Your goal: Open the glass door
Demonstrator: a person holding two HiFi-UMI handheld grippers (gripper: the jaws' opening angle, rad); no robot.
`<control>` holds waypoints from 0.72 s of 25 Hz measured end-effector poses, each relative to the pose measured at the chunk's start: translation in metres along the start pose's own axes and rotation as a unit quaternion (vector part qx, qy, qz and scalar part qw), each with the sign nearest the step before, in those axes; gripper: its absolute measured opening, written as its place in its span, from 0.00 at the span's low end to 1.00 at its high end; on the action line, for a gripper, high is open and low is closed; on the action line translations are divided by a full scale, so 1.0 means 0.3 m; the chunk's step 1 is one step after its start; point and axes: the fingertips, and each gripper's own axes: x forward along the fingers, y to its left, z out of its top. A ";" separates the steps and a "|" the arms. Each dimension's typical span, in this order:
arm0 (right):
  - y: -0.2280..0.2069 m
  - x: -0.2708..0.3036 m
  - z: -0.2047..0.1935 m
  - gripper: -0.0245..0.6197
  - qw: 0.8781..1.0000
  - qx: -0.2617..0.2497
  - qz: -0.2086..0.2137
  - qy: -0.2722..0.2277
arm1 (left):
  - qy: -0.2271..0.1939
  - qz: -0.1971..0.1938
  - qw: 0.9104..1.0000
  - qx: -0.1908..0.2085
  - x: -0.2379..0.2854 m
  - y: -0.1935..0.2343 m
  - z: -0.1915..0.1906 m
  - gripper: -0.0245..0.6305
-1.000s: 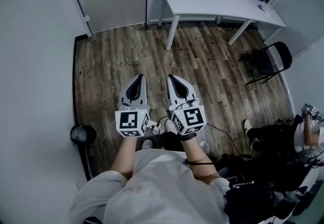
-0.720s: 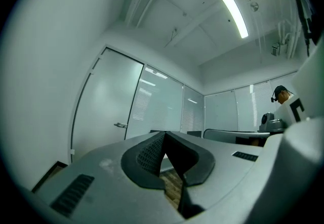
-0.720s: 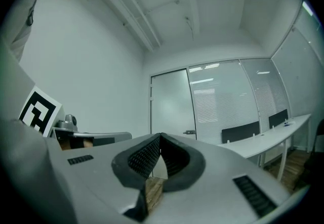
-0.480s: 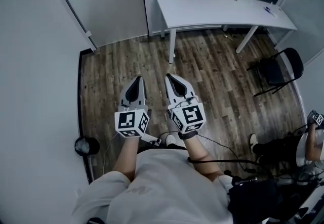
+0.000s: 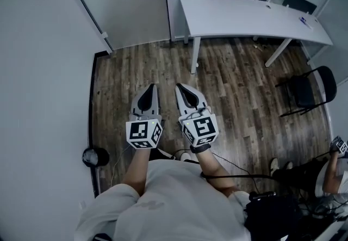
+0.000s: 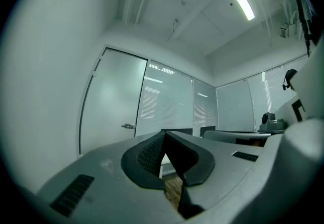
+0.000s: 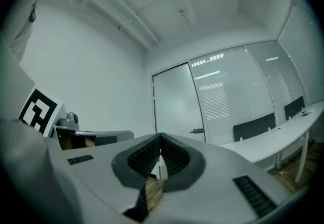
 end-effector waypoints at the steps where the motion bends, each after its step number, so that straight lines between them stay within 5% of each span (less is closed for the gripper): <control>1: -0.011 0.033 -0.007 0.04 1.000 -0.001 -0.001 0.001 | 0.001 -0.002 1.000 0.002 0.026 0.017 -0.005 0.04; 9: -0.057 0.467 -0.086 0.04 1.000 -0.004 -0.019 0.016 | -0.008 -0.021 1.000 0.010 0.314 0.333 -0.016 0.04; 18: 0.079 1.105 -0.056 0.04 0.999 -0.030 -0.024 0.008 | -0.034 -0.031 0.999 -0.005 0.598 0.920 0.085 0.04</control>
